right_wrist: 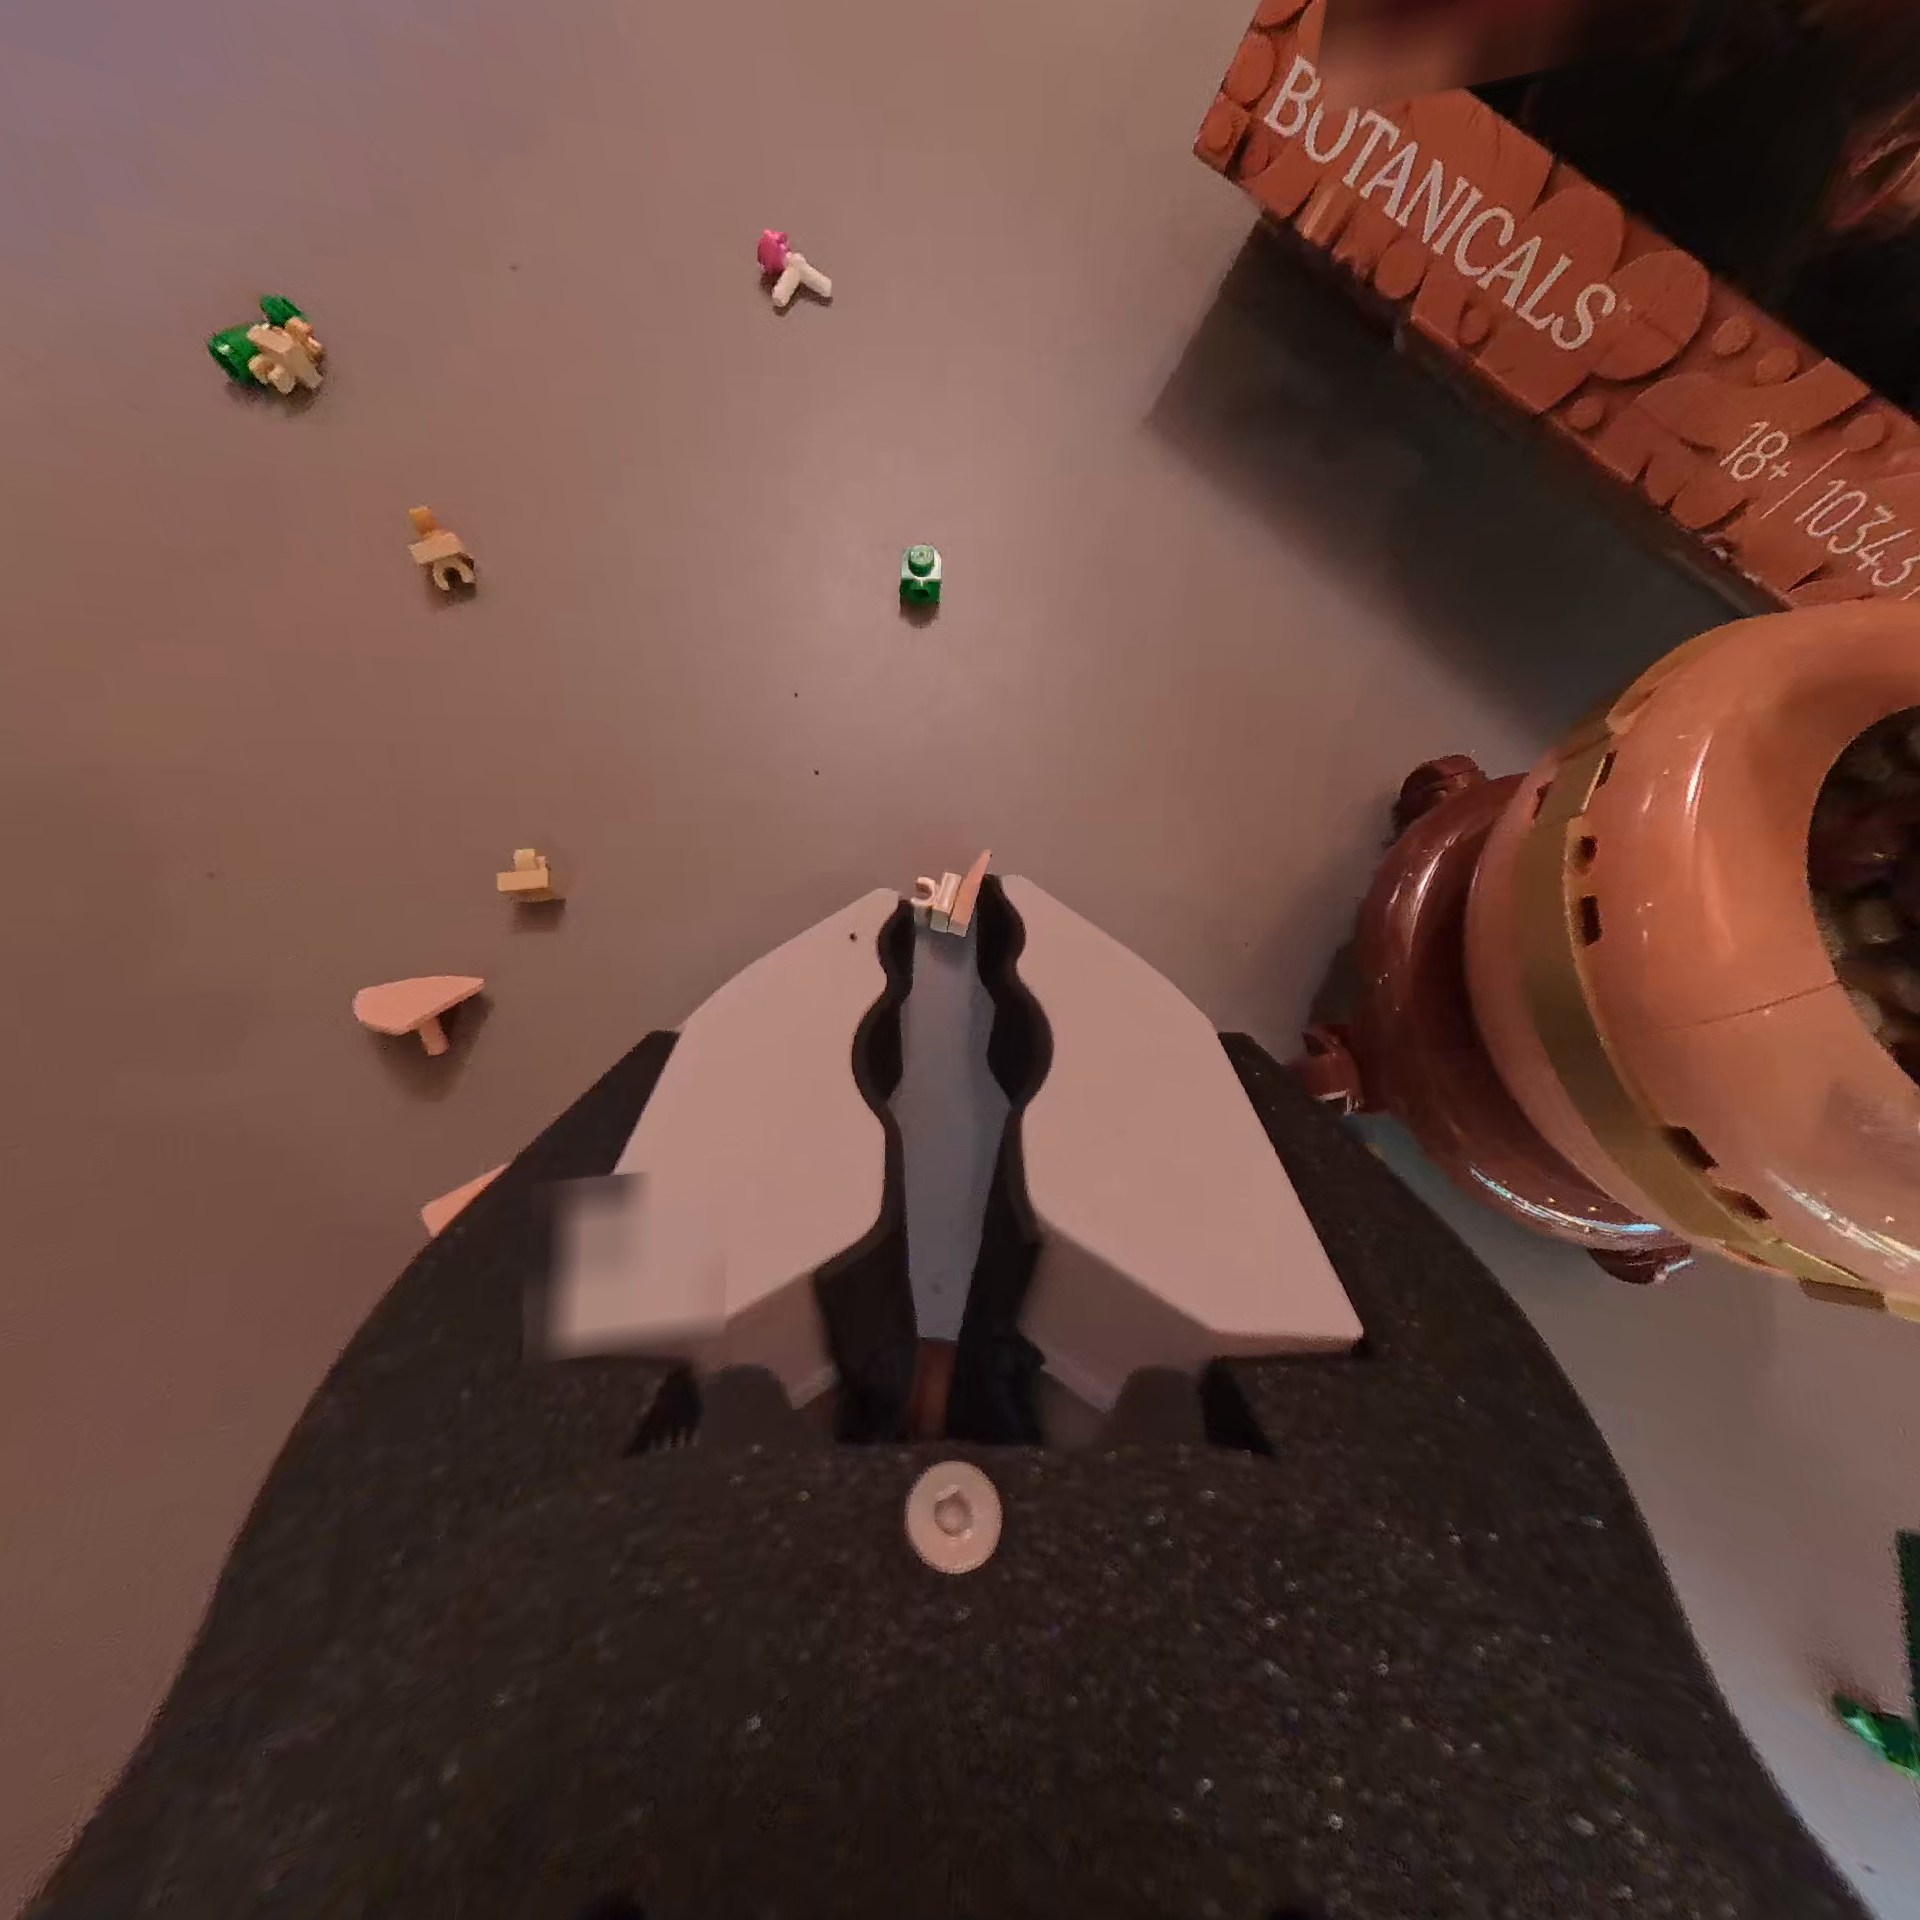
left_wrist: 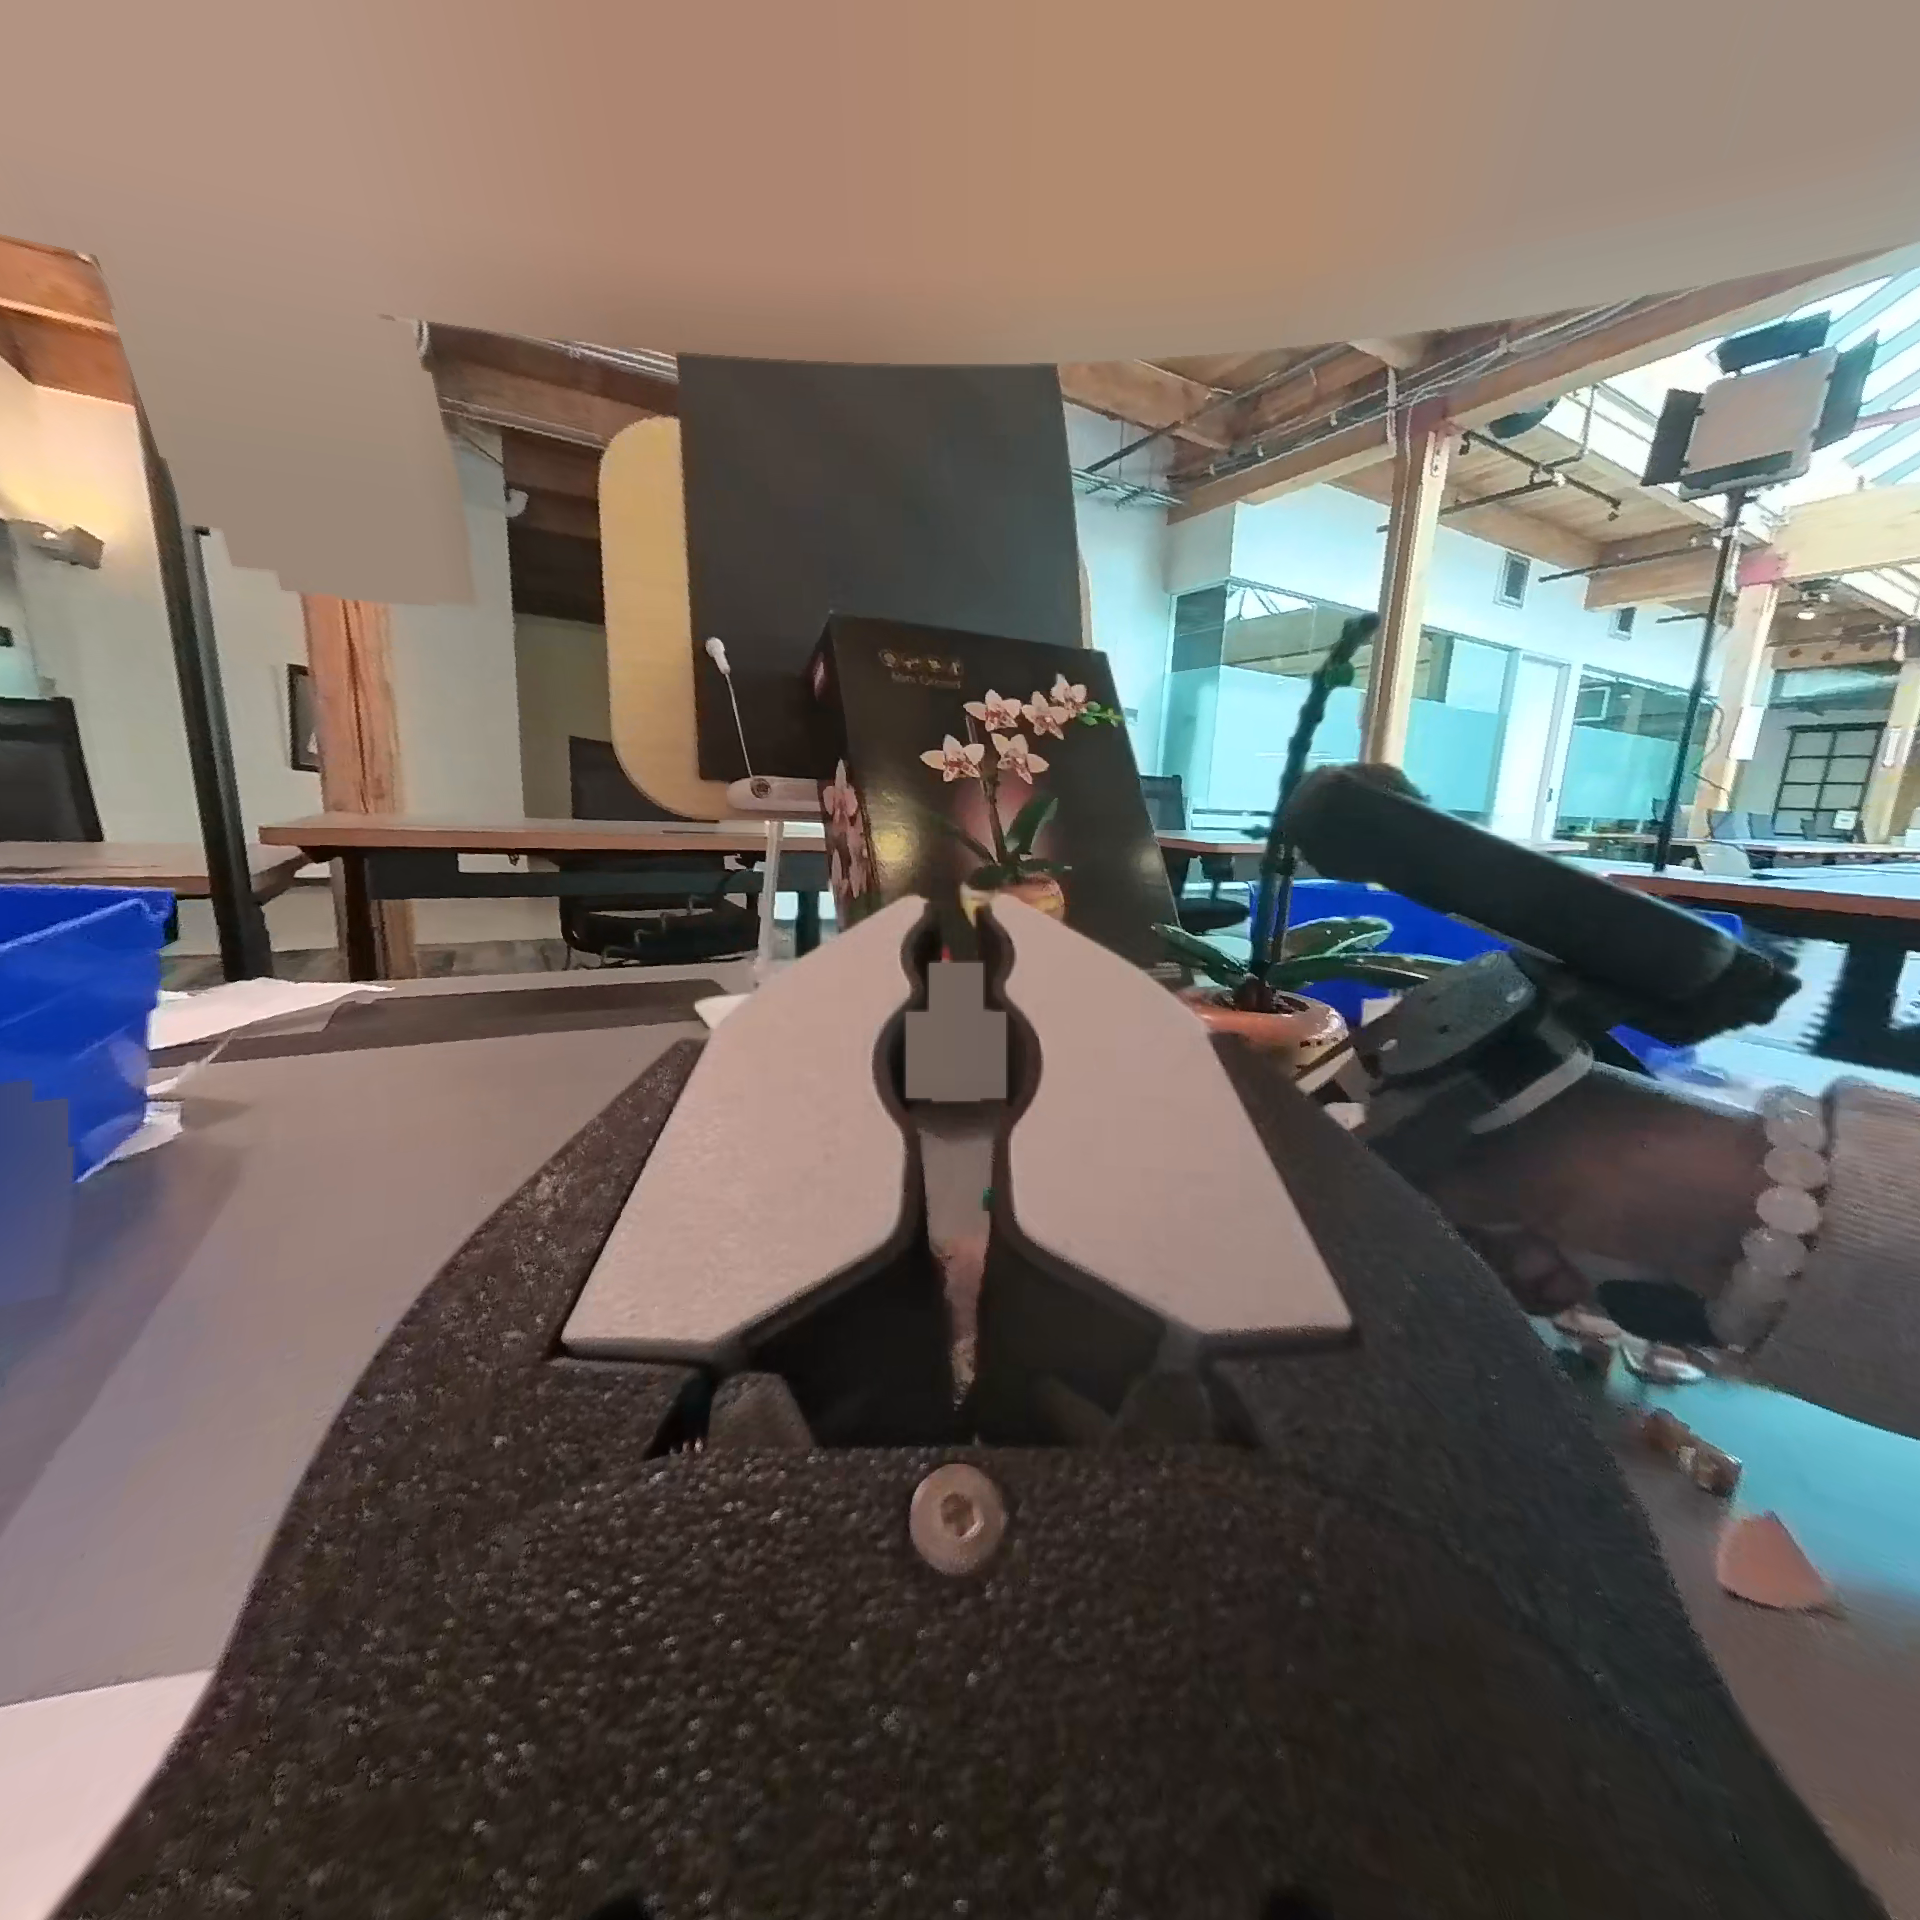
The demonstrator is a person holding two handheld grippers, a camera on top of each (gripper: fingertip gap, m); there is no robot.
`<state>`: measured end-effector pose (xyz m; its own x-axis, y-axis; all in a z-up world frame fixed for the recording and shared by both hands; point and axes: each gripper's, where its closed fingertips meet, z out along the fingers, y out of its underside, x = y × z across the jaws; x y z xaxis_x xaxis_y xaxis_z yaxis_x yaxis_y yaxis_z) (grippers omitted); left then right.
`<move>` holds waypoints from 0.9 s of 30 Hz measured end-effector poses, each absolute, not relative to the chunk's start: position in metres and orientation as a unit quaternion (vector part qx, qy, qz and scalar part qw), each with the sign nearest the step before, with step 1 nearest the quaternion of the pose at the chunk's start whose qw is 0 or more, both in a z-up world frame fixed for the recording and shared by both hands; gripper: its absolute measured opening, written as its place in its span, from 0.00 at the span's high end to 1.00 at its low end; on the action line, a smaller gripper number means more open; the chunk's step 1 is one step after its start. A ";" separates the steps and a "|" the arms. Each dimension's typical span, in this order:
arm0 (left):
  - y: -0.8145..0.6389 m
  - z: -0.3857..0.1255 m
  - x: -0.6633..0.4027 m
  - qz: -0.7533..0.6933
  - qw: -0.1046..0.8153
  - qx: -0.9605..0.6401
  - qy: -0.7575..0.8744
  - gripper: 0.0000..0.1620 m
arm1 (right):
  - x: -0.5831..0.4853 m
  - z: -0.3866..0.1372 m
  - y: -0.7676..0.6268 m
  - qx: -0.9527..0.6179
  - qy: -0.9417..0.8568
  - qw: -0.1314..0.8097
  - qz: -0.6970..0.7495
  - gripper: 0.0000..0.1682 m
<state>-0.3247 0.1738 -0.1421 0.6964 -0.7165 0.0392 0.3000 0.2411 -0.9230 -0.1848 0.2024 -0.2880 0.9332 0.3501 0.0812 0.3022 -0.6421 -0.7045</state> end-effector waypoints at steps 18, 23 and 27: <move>0.116 -0.150 -0.244 -0.723 0.326 -0.561 0.237 0.85 | -0.257 -0.150 0.125 -0.545 -0.407 0.733 -0.001 0.93; 0.105 -0.142 -0.233 -0.706 0.329 -0.560 0.283 0.87 | -0.251 -0.143 0.116 -0.526 -0.403 0.749 -0.001 0.93; 0.097 -0.139 -0.227 -0.707 0.323 -0.552 0.301 0.93 | -0.248 -0.140 0.111 -0.517 -0.403 0.756 -0.003 0.93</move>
